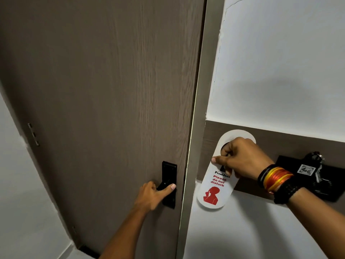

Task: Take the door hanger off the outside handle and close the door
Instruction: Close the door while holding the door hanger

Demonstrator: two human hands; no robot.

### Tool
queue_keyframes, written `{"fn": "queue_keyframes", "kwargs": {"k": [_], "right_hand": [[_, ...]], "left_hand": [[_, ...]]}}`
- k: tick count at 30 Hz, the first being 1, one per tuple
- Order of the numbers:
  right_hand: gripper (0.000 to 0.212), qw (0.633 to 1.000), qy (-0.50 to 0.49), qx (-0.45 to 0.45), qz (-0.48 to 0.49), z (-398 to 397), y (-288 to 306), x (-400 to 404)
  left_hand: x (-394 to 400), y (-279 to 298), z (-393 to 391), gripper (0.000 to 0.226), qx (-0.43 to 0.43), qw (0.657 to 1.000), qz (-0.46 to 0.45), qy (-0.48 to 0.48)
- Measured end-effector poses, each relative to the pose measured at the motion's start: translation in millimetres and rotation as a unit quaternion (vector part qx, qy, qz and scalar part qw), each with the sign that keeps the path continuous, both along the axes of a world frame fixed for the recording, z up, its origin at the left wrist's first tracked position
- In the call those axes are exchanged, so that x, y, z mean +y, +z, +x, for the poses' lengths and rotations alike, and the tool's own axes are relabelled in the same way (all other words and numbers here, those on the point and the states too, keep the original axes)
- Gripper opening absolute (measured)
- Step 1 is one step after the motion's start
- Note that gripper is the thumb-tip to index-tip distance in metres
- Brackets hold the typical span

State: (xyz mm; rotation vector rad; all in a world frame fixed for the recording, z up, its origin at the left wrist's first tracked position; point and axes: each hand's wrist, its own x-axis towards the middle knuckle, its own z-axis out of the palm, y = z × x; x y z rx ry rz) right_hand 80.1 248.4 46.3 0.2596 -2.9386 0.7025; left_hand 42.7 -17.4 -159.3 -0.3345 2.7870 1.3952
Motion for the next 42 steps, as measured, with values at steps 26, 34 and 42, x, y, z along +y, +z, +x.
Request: {"fn": "queue_keyframes", "kwargs": {"k": [26,34,42], "right_hand": [[0.036,0.999,0.000,-0.003,-0.035,6,2,-6],[0.035,0.998,-0.006,-0.026,-0.052,6,5,-11],[0.033,0.998,-0.017,-0.045,-0.042,9,10,-13]], "left_hand": [[14,9,-38,0.100,-0.025,0.997,-0.071,-0.032],[-3,37,-48,0.084,0.056,0.940,-0.323,-0.094],[1,60,-38,0.085,0.056,0.889,-0.440,-0.115]]}}
